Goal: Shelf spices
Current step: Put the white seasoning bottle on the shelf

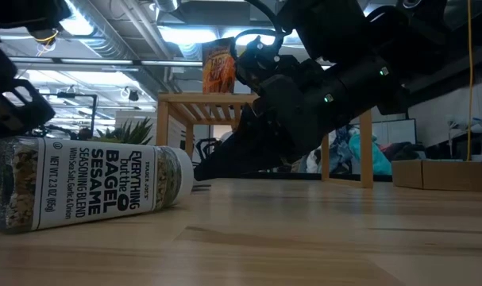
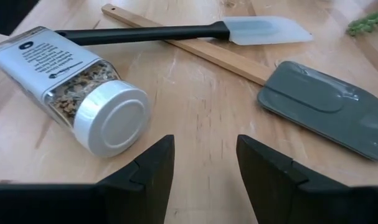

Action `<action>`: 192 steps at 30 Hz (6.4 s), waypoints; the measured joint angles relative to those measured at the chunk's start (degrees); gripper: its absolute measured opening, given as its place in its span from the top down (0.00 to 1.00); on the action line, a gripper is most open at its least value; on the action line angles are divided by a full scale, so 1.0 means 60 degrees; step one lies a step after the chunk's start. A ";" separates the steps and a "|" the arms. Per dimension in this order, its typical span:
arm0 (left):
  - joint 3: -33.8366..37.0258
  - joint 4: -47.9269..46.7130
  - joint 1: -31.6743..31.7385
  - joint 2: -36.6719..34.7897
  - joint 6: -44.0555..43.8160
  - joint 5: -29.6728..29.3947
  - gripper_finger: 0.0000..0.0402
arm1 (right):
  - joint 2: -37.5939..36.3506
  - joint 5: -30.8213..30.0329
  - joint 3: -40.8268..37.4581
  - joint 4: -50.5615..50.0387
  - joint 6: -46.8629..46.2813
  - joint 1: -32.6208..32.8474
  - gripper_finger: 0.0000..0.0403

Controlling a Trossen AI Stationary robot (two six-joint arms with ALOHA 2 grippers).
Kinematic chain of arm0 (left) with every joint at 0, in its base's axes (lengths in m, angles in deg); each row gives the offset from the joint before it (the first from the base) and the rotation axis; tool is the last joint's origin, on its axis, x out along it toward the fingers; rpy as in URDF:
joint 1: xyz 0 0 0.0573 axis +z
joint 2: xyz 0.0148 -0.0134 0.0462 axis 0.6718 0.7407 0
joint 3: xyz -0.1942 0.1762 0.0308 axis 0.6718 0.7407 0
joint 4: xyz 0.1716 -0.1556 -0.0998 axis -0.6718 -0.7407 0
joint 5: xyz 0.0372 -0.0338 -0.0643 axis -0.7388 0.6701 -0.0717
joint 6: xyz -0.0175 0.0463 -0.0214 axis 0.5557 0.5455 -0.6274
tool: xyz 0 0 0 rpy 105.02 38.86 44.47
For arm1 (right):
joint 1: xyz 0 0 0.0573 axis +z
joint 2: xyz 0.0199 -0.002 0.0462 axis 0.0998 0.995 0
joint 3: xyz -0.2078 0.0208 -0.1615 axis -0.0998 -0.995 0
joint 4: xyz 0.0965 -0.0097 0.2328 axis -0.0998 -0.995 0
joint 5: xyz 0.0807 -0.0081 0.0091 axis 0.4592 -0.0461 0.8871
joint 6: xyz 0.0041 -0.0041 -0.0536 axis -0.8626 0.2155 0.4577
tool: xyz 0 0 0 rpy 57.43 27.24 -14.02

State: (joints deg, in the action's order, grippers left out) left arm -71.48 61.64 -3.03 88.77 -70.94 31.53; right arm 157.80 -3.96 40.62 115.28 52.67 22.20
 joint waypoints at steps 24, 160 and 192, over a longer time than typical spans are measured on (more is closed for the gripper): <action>-0.0018 -0.0326 0.0693 -0.0015 0.0262 0.0208 1.00 | 0.0015 0.1065 0.0433 0.0519 -0.0027 -0.0015 0.56; 0.0011 -0.3713 0.2044 -0.0506 0.0250 -0.1498 1.00 | 0.0845 0.1242 0.1577 0.1277 0.0512 0.0780 0.98; -0.0007 -0.3703 0.1606 -0.0506 0.0011 -0.1072 1.00 | -0.0262 0.0688 0.1894 -0.0941 0.1612 0.0796 0.98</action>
State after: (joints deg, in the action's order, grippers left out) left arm -71.53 39.42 6.61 85.73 -70.87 25.10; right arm 156.23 0.17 51.99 109.63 62.35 26.97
